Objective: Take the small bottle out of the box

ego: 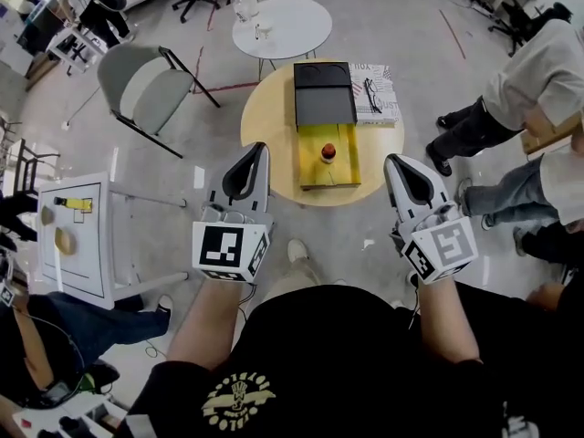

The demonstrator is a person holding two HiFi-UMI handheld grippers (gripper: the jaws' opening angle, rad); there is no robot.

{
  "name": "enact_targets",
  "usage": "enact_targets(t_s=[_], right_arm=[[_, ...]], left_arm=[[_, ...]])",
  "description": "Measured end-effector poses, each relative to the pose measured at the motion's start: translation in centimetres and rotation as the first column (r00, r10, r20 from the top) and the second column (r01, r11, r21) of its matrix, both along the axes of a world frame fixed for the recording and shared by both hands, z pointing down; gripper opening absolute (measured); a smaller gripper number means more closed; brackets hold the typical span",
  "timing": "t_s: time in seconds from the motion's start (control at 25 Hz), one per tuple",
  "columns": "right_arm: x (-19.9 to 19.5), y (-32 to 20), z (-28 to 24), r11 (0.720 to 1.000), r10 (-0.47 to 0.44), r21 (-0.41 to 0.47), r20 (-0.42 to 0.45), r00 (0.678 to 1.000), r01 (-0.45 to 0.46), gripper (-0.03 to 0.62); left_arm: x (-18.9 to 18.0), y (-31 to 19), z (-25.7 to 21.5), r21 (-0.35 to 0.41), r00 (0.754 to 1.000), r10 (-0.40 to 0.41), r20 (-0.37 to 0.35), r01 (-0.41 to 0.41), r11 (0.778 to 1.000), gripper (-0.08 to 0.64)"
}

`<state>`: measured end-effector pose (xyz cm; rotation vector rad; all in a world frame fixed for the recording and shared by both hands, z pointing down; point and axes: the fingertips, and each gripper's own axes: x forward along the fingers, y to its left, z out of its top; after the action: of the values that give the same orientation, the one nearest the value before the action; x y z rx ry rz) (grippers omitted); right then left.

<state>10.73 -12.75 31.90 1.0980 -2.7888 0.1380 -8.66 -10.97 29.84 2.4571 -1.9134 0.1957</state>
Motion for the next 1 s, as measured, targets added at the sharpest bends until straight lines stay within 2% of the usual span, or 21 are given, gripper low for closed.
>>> enact_targets(t_s=[0.52,1.0], right_arm=[[-3.7,-3.2,-1.1,0.999,0.032,0.023,-0.009,0.999,-0.032,0.014],[-6.5,-4.9,-0.7,0.995,0.1,0.029,-0.043,0.994,-0.099,0.015]], left_arm=[[-3.2,-3.9,-1.1,0.029,0.999,0.046,-0.012,-0.045,0.999,0.015],[-5.6,-7.0,0.1,0.026,0.991,0.131,-0.026,-0.131,0.991,0.015]])
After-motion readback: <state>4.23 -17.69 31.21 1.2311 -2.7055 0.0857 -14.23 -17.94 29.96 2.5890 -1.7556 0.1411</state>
